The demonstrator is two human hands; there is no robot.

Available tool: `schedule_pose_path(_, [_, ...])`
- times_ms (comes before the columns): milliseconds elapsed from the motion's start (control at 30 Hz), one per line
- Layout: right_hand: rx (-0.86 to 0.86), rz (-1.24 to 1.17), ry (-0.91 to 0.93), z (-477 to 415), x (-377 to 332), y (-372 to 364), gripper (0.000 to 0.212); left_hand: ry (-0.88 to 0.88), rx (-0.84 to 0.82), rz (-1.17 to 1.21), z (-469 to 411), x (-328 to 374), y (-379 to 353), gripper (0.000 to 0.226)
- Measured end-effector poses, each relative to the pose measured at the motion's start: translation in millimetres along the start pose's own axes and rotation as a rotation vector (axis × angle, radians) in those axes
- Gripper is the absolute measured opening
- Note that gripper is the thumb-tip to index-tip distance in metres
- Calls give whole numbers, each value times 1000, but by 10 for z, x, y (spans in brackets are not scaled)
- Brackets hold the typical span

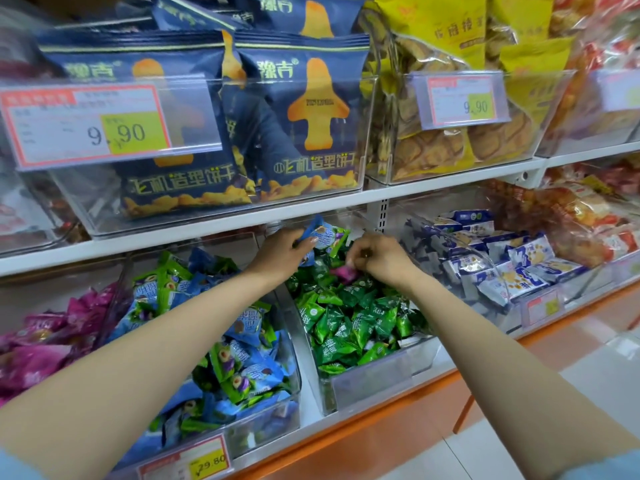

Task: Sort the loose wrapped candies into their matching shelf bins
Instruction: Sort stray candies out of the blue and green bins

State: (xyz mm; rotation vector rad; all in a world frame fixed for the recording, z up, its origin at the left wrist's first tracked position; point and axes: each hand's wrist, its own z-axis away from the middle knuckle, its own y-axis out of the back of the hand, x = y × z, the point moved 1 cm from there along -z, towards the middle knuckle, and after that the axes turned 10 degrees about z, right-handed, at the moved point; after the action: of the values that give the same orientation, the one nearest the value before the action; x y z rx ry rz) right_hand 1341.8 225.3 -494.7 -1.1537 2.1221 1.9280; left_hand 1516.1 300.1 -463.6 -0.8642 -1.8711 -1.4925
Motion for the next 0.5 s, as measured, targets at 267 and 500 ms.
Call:
schedule_pose_path(267, [21,-787,-144,206,-309,322,12,111,91,138,530,27,306,17])
schedule_pose_path(500, [-88,-912,-172,566,-772,206,14,129,173,101,1161,-124,646,11])
